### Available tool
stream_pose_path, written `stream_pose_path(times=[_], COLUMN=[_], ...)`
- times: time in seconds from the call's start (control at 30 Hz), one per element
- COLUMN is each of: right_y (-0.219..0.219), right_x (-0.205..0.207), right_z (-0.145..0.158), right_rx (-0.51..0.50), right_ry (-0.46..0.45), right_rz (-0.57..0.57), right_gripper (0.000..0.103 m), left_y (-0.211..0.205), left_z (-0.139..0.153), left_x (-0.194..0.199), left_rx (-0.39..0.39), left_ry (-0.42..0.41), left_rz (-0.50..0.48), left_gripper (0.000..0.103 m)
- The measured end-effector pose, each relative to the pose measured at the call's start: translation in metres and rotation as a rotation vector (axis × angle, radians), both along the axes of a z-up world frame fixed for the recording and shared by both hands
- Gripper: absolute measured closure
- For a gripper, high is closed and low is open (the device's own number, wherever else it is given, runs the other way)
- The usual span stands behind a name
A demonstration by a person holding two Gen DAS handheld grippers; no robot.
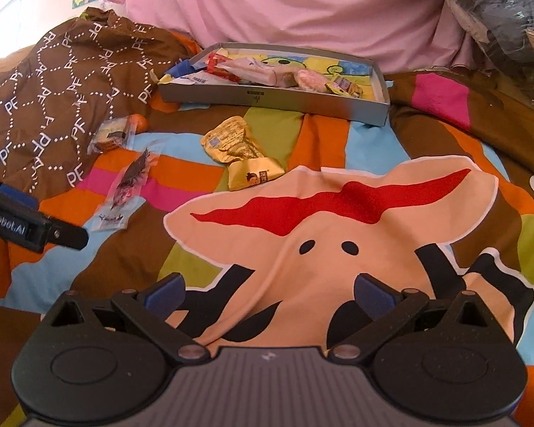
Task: Organize snacks
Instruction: 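Move both tools back toward the gold foil pack and meat pack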
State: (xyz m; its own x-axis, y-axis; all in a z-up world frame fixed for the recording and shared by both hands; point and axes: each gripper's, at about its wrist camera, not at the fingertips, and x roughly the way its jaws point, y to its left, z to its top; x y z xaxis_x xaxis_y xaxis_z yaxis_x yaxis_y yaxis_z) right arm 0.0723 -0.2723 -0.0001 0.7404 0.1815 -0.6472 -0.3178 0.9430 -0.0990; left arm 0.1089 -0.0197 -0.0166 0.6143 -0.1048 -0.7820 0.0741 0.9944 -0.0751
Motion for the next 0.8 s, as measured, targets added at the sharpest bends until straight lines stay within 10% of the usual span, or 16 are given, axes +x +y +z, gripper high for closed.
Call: stream_pose_path(times=[0.8], right_y=[0.041], right_x=[0.103], right_z=[-0.001], right_rx=[-0.203], right_ry=[-0.073], right_rz=[0.186], right_gripper=[0.0], left_y=[0.008], left_z=[-0.025], left_x=[0.089], left_rx=[-0.138], left_ry=[0.01], left_rz=[-0.049], left_gripper=[0.003])
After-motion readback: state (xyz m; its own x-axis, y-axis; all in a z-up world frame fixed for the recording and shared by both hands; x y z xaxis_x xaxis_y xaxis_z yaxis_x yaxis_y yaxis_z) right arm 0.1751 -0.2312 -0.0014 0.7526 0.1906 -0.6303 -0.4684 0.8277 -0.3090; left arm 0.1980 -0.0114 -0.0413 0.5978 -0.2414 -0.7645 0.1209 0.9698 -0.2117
